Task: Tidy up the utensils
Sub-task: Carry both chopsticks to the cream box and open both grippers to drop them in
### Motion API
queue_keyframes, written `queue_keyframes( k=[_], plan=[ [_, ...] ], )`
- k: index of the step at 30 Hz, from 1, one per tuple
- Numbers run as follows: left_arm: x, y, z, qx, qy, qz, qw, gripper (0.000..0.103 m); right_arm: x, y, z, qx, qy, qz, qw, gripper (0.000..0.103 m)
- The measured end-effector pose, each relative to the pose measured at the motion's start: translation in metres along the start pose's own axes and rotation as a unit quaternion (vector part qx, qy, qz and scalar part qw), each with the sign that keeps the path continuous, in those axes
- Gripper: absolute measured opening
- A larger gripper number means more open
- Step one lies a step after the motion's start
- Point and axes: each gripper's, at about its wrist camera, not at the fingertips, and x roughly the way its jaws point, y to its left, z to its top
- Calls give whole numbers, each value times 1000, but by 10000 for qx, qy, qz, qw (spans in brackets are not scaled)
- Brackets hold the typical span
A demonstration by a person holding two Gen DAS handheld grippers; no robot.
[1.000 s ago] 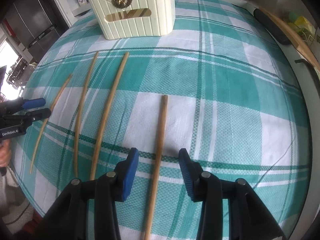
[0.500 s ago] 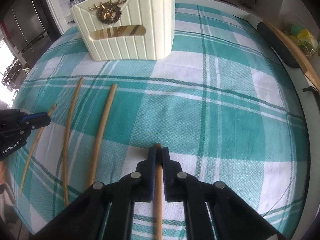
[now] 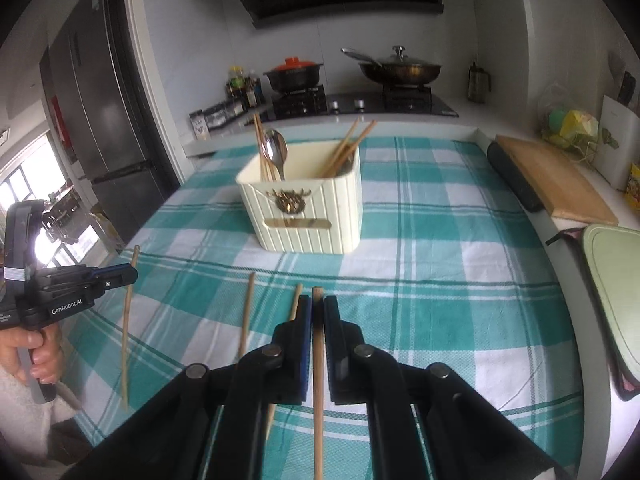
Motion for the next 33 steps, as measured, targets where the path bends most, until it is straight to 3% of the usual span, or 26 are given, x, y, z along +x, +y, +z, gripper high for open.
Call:
queue_keyframes(
  k=[8,16,33],
  plan=[
    [-63,0,-8,-286,-745,-204,9966,5,-61,25,-14,-25,-849,-56,9964,6],
    [-92,-8,-15,-400,-1117,-276,9926,5,-91,44,-16,-147,-1415,-238,9895,6],
    [-130,-28,-14,-313,-1483,-490,9872,5,-112,63,-1,-297,-1830,-80,9826,6]
  ],
)
